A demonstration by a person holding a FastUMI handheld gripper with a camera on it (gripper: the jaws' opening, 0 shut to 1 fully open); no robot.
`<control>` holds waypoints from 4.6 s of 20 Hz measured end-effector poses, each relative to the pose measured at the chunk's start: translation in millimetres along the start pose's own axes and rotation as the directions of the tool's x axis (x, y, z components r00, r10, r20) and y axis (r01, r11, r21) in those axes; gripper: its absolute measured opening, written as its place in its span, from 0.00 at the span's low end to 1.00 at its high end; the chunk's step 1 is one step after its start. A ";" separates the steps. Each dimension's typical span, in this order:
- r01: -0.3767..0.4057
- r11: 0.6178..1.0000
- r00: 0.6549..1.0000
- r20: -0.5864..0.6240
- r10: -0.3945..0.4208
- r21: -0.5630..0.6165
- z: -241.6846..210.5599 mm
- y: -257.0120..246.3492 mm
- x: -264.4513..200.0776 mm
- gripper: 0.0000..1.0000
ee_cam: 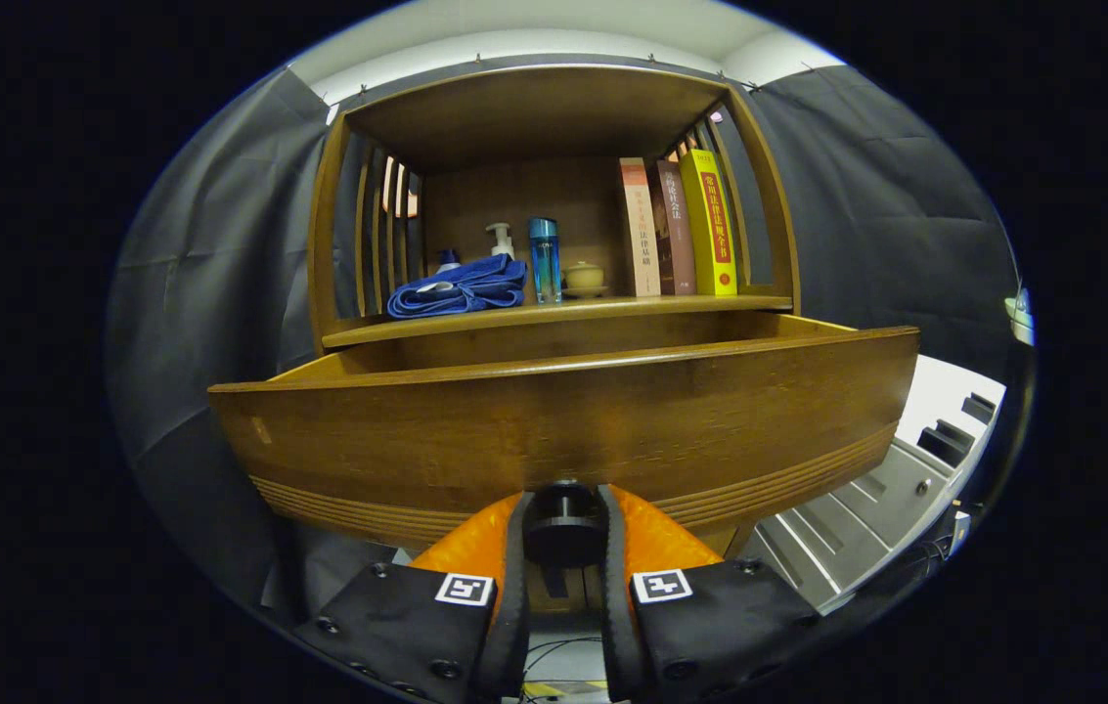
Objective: Pull open the drawer, take out the items inside it, and place them on the countertop above the cabinet.
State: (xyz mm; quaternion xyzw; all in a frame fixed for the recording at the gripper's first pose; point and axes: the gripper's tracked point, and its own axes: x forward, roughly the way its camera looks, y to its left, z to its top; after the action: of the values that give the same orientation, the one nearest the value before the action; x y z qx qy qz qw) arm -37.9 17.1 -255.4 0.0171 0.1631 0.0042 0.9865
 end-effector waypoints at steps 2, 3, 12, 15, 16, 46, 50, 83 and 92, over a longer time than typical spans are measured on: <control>0.001 1.000 1.000 0.011 -0.001 -0.001 0.0 -0.1 0.6 0.38; 0.000 1.000 1.000 0.011 0.000 -0.006 0.2 -0.2 2.8 0.39; -0.007 1.000 1.000 0.020 0.008 -0.019 1.2 0.8 0.3 0.57; -0.021 1.000 1.000 0.015 0.022 -0.022 1.3 7.2 -0.8 0.74; -0.028 0.999 1.000 0.012 0.029 -0.026 0.3 10.1 -1.7 0.79; -0.143 0.970 0.904 -0.424 0.047 -0.197 52.8 27.5 152.1 0.99; -0.090 0.986 0.878 -0.478 0.013 -0.139 34.1 22.4 164.0 0.97; -0.096 0.995 0.966 -0.244 0.086 -0.028 175.4 16.9 130.6 0.26; -0.034 0.998 0.977 -0.211 0.023 -0.050 191.7 26.0 230.9 0.26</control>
State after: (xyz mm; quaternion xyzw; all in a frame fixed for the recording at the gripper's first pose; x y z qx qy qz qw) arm 242.4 40.1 -147.4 -0.0073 0.2662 0.0245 0.9636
